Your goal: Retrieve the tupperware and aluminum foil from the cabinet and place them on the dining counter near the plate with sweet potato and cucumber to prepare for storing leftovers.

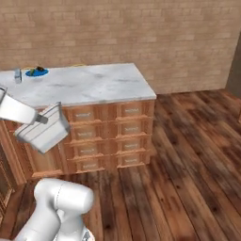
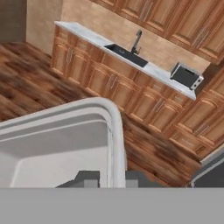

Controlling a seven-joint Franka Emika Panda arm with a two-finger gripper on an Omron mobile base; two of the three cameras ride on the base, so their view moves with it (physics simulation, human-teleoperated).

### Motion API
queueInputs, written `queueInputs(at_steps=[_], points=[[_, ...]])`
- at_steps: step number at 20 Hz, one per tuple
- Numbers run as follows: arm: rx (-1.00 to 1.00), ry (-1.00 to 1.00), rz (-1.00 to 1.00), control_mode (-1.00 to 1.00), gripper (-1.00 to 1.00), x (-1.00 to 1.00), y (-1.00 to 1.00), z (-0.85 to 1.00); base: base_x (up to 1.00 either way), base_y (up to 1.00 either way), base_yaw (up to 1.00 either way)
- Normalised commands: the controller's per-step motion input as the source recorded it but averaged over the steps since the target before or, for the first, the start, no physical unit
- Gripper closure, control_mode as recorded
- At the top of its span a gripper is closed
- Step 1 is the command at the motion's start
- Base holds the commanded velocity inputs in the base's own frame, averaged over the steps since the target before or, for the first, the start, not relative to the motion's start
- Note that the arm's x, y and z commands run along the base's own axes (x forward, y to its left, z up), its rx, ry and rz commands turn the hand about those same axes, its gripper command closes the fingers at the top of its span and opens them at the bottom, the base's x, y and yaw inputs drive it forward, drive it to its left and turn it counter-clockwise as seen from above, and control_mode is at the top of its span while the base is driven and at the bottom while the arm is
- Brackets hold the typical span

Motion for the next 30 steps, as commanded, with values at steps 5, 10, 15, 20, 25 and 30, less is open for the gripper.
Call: queueInputs(at_steps=[5,10,15,20,25,30], points=[[0.00,0.00,0.00,1.00,1.00,0.00,0.00,0.00,0.96,-0.15,-0.45],[0.00,0.00,0.00,1.00,1.00,0.00,0.00,0.00,1.00,-0.28,-0.38],[0.00,0.00,0.00,1.00,1.00,0.00,0.00,0.00,1.00,-0.59,-0.30],[0.00,0.00,0.00,1.00,1.00,0.00,0.00,0.00,1.00,-0.47,-0.14],[0.00,0.00,0.00,1.00,1.00,0.00,0.00,0.00,1.00,-0.27,-0.01],[0.00,0.00,0.00,1.00,1.00,0.00,0.00,0.00,1.00,0.00,0.06]])
